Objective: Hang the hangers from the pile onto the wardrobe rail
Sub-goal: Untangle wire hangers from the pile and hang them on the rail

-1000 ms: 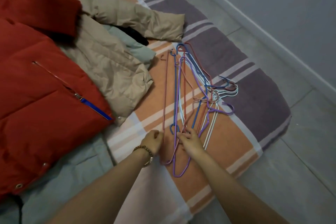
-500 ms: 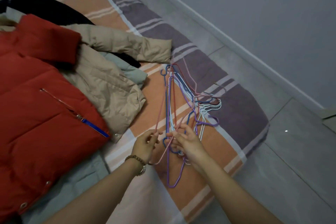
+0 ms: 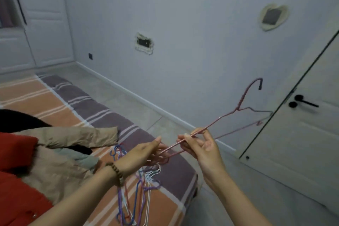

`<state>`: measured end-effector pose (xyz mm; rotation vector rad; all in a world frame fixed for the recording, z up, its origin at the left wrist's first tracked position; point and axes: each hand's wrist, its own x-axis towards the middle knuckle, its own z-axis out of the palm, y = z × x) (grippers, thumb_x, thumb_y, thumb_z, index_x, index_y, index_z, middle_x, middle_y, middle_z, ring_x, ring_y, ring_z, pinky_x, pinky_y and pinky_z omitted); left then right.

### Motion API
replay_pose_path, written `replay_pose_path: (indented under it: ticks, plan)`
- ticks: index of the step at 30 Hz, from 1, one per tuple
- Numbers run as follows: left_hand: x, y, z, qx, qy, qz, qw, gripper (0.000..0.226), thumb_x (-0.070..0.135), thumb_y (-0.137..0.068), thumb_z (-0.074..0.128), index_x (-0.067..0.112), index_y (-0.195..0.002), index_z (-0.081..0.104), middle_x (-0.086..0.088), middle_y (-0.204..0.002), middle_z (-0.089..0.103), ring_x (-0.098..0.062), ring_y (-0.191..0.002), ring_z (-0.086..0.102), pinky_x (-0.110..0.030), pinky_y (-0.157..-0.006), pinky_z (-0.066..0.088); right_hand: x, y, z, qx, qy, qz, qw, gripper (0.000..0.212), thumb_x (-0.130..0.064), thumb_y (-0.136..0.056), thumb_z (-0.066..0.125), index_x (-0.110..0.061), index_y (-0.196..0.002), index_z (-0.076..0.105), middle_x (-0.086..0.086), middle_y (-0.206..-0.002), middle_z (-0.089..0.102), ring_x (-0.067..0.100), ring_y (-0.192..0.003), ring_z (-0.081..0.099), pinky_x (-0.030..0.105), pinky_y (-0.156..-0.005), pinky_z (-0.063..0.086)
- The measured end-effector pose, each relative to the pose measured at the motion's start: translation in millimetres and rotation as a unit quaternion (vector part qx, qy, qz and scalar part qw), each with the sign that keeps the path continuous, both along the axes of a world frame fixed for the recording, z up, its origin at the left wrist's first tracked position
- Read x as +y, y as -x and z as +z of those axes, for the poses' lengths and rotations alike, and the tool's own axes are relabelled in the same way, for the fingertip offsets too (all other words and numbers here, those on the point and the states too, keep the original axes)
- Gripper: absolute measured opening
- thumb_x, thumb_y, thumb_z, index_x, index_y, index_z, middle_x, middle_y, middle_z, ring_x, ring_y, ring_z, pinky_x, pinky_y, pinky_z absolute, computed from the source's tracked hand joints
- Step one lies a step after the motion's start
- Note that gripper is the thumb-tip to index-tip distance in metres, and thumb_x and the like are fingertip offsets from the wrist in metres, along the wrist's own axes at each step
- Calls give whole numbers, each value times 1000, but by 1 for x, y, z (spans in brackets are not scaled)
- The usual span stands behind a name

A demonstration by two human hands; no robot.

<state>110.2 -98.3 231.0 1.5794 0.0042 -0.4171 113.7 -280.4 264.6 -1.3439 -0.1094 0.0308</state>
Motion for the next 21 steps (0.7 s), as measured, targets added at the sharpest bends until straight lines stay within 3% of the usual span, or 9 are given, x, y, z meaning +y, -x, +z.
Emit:
replay_pose_path:
  ticks: [2,4,7,11,18,21]
  plan:
    - [-24,7,48,-54,-2,-53,997,50,56,-85,37,23,-109,65,5,-103,73,-10,-100,67,-27,-92,49,-31,17,50,-44,19,-58,997,13,1,-87,57,-9,-86,48,12,-80,74,17,-76,73,24,-72,59]
    - [-54,17,94,-112,-5,-94,989,36,45,-91,39,24,-105,65,6,-100,73,-7,-96,67,-25,-91,49,-60,40,96,-81,46,-105,990,12,-2,-87,59,-10,-85,50,10,-79,75,17,-79,73,24,-72,59]
    - [-102,33,155,-198,8,-148,969,23,28,-95,43,23,-97,65,7,-84,73,-8,-86,68,-27,-85,51,-97,81,157,-136,61,-170,974,13,-2,-86,60,-11,-83,51,8,-77,75,17,-79,73,20,-67,56]
    - [-163,61,224,-293,12,-226,929,23,30,-91,48,18,-94,67,5,-66,67,-15,-81,68,-25,-76,56,-142,147,225,-200,83,-254,943,11,-1,-87,59,-9,-85,51,9,-78,75,16,-78,73,19,-65,55]
    - [-283,141,308,-362,84,-357,857,28,24,-94,40,15,-82,63,1,-54,54,-21,-76,65,-30,-78,56,-218,275,302,-253,139,-403,869,9,-6,-87,60,-8,-87,52,9,-84,75,15,-78,73,17,-65,55]
    - [-333,182,336,-369,118,-401,830,28,29,-91,41,15,-81,63,1,-53,53,-27,-78,64,-25,-75,57,-253,327,324,-264,152,-454,837,9,-8,-88,60,-10,-87,52,9,-85,75,17,-80,73,18,-68,56]
